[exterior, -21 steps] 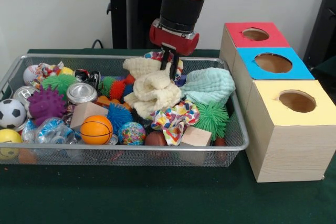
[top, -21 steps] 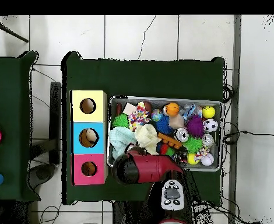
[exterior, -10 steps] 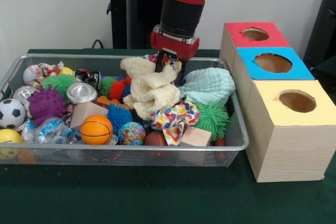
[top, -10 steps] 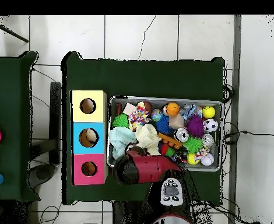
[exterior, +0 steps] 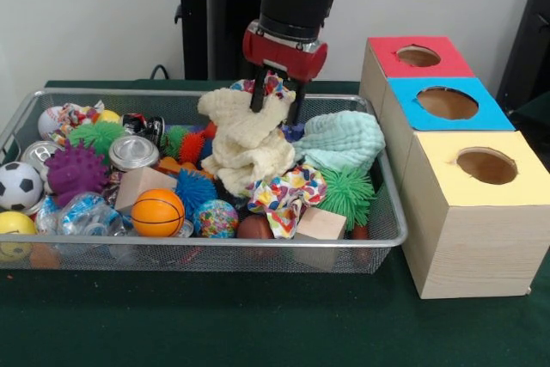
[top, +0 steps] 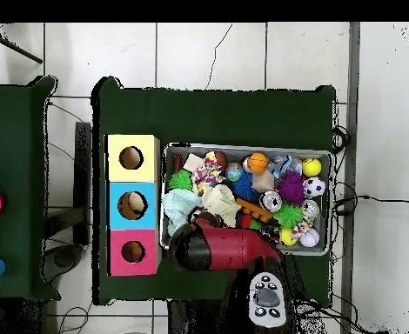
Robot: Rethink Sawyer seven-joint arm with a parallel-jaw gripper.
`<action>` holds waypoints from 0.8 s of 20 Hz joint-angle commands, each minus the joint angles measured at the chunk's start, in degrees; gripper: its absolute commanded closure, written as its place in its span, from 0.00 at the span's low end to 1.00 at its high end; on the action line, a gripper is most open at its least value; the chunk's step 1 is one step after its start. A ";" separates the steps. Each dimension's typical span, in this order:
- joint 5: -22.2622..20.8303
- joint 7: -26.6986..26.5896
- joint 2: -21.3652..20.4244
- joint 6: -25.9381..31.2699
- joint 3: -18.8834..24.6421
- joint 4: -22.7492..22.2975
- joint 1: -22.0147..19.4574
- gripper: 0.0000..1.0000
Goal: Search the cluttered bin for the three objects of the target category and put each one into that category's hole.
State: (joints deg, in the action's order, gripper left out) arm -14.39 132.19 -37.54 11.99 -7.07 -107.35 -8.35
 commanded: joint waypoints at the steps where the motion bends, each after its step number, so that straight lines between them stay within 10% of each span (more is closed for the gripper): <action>1: 3.46 0.50 -4.71 9.80 6.44 1.90 -3.01 0.00; 16: 0.51 0.23 -5.98 8.86 5.56 2.26 -4.04 0.00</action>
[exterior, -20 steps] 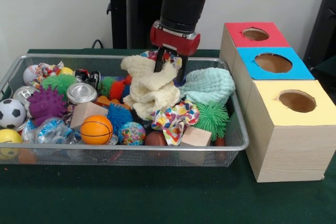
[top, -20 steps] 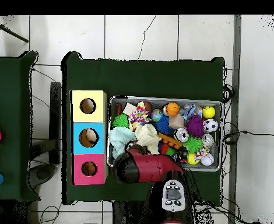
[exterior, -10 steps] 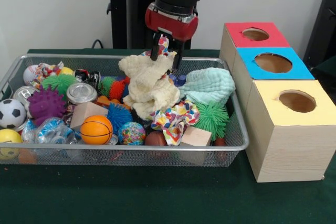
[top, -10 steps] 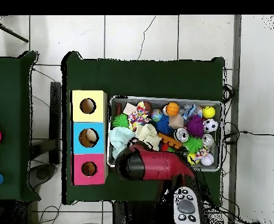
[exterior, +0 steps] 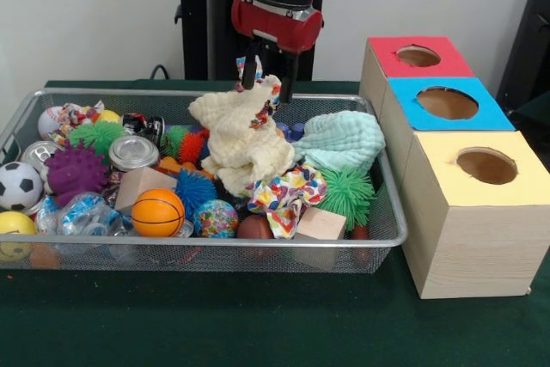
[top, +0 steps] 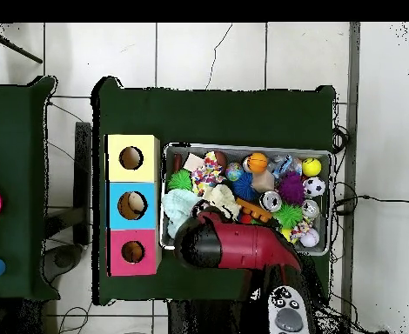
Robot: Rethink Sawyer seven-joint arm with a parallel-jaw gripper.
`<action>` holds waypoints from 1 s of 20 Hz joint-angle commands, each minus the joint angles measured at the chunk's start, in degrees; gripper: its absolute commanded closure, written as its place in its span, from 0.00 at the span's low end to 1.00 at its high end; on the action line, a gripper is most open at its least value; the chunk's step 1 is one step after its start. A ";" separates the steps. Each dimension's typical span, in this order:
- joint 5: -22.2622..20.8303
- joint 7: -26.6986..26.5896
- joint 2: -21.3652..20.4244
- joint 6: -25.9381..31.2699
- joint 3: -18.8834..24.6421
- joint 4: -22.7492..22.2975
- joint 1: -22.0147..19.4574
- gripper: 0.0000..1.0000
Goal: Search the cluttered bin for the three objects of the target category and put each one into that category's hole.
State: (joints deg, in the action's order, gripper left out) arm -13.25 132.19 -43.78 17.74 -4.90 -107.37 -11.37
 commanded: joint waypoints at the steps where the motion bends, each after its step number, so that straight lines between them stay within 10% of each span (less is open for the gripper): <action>1: -1.28 0.37 0.57 2.72 2.48 2.36 -0.72 0.00; 20: -14.59 -2.15 4.16 1.24 -5.56 6.84 -2.39 0.00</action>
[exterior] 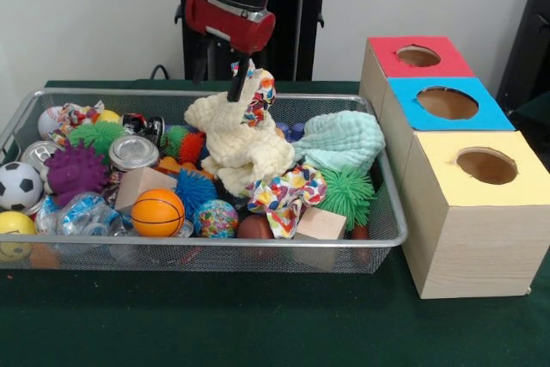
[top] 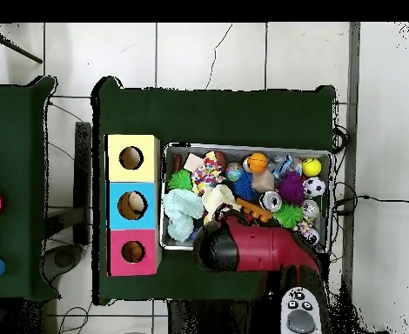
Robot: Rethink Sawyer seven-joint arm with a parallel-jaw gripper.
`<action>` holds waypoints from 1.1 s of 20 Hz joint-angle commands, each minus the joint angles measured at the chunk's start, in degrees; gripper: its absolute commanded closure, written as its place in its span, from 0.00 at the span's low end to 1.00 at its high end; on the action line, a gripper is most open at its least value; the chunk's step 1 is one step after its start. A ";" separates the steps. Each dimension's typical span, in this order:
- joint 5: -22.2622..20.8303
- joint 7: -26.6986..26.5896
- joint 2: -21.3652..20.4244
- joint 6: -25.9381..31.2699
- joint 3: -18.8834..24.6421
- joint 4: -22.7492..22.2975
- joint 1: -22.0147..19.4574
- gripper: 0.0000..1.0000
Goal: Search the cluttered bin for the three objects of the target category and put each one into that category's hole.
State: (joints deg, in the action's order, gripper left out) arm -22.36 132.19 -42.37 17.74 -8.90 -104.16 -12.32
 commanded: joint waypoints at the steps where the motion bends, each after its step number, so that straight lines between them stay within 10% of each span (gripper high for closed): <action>1: -6.21 -1.31 3.62 0.51 -2.58 4.25 -1.14 0.00; 22: -7.76 7.20 22.87 -14.08 -13.63 13.01 -0.98 0.00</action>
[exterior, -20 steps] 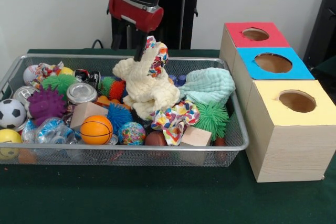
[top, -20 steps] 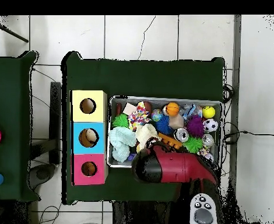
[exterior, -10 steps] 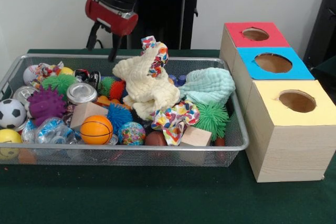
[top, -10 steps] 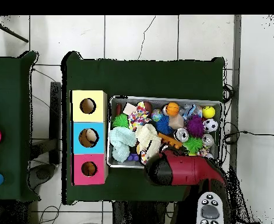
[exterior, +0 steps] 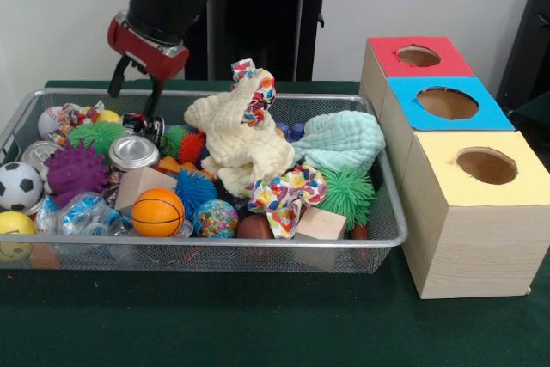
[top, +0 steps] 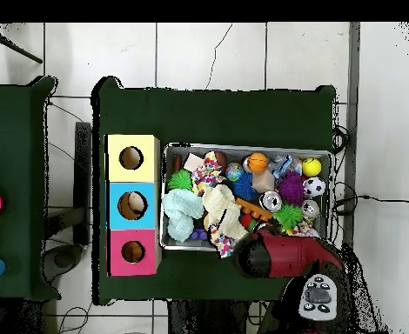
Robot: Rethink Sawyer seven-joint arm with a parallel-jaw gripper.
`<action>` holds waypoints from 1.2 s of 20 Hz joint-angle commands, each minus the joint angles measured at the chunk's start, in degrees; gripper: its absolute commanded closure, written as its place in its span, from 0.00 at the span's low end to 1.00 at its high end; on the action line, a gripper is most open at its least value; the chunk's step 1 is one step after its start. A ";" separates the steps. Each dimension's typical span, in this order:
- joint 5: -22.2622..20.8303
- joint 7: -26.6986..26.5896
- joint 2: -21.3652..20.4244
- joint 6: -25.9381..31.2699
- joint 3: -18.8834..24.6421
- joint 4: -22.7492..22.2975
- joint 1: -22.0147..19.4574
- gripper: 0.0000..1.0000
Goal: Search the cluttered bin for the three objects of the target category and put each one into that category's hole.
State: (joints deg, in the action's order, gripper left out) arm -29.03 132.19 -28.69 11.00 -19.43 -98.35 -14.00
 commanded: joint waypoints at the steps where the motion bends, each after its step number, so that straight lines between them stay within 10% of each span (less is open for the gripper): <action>1: -0.57 7.52 10.43 -8.51 -4.02 7.73 1.02 0.00; 15: 14.12 10.74 30.08 -19.32 -19.37 12.68 7.36 0.00; 24: 15.92 6.02 31.29 -26.60 -14.58 13.41 2.21 0.00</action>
State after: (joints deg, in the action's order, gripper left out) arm -16.36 132.19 -4.53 -9.78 -38.89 -90.46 -5.48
